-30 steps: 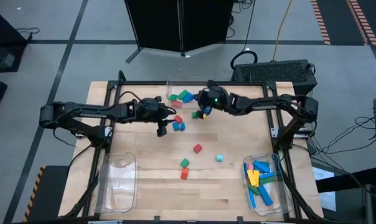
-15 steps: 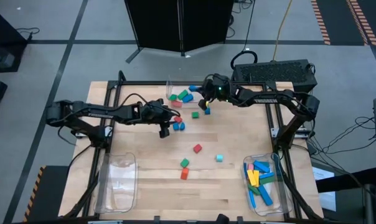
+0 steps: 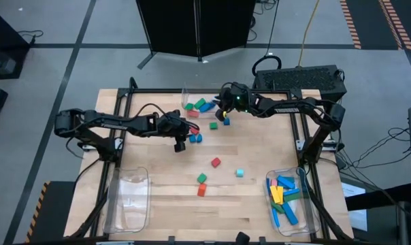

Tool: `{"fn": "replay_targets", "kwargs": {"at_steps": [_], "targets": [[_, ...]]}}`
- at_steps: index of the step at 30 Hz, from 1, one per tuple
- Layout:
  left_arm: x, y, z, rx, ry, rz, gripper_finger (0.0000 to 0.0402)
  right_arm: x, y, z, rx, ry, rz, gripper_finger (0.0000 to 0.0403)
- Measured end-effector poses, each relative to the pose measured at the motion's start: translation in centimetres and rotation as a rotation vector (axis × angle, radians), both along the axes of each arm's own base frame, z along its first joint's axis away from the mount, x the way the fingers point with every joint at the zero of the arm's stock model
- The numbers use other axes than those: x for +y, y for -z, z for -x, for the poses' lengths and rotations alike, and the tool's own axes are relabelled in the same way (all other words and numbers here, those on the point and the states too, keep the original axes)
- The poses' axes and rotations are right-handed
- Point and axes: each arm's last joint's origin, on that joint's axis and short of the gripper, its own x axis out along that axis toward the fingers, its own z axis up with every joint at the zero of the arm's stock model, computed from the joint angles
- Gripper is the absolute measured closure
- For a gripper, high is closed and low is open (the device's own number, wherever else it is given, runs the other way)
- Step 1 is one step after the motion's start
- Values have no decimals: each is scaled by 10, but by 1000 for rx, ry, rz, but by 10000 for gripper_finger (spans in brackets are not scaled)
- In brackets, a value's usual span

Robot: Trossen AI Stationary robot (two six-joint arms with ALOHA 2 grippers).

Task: Sort blocks by size
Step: Put the dark blue triangle block into the top transparent bin, then put the dark blue half circle block into the bottom left transparent bin

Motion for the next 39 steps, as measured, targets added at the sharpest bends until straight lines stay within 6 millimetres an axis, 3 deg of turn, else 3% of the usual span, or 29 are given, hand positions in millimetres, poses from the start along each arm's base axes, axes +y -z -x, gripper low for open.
{"fn": "replay_targets", "kwargs": {"at_steps": [5, 14, 21, 31, 39], "targets": [[0, 0, 0, -1, -2, -3, 231, 0, -1, 0, -15, 8, -10, 263], [1, 1, 0, 5, -19, -12, 164, 6, -1, -4, -28, -2, -19, 196], [0, 21, -6, 72, 17, 45, 131, 28, -1, -14, -25, -70, -17, 192], [3, 58, -16, 158, 13, 63, 122, 65, 4, -25, 16, -234, -96, 192], [4, 67, -21, 142, 9, 59, 124, 81, 5, -29, 28, -275, -99, 193]]}}
